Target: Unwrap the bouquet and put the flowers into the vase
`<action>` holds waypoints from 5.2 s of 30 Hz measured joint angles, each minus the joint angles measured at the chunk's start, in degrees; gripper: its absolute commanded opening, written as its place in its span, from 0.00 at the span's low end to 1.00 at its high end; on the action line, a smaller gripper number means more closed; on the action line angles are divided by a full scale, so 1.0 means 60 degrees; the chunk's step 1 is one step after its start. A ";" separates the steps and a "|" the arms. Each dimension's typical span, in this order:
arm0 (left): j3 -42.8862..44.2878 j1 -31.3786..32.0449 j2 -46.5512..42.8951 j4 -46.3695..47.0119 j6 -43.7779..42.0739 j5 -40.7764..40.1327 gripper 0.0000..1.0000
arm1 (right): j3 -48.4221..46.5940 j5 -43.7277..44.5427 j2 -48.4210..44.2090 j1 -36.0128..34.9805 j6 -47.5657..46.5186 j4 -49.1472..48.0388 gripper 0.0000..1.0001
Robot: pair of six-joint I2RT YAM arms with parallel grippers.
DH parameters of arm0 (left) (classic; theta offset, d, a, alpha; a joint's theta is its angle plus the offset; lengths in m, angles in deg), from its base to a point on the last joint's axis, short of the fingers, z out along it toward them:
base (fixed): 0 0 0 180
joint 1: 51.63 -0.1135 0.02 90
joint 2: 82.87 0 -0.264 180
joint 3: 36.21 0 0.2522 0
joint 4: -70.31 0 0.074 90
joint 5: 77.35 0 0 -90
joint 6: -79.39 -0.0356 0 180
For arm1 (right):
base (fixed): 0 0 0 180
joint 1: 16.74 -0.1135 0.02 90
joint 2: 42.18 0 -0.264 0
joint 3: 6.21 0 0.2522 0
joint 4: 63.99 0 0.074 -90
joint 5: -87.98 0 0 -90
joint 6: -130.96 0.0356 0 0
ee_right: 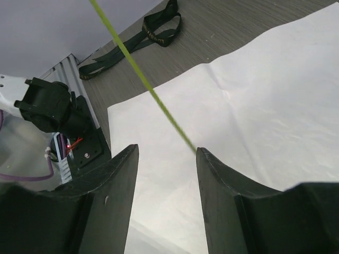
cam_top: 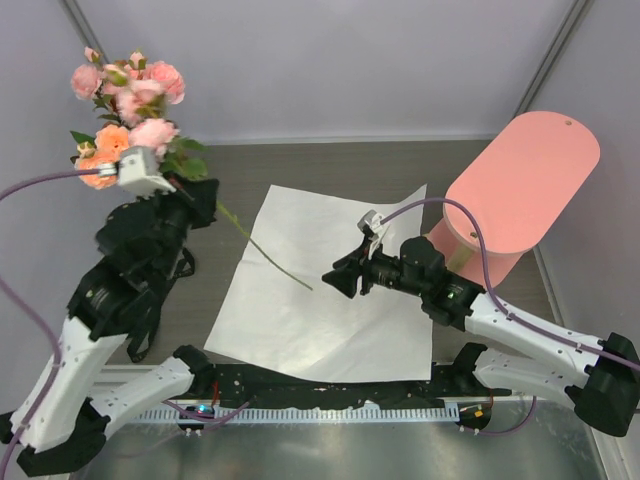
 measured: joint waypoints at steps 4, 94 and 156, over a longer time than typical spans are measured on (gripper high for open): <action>0.0539 -0.0018 -0.0914 0.0546 -0.1956 -0.1858 0.00 | -0.0004 0.0291 0.0011 0.0000 -0.0062 0.0233 0.54; -0.0954 -0.4972 0.4408 1.1377 -0.8725 -0.2688 0.00 | -0.0495 0.0914 0.0678 0.0000 -0.0495 0.1246 0.54; -0.0907 -0.5067 0.1315 0.2514 -0.2670 -0.1326 1.00 | -0.0503 0.0725 0.0758 0.0000 0.0280 0.1246 0.54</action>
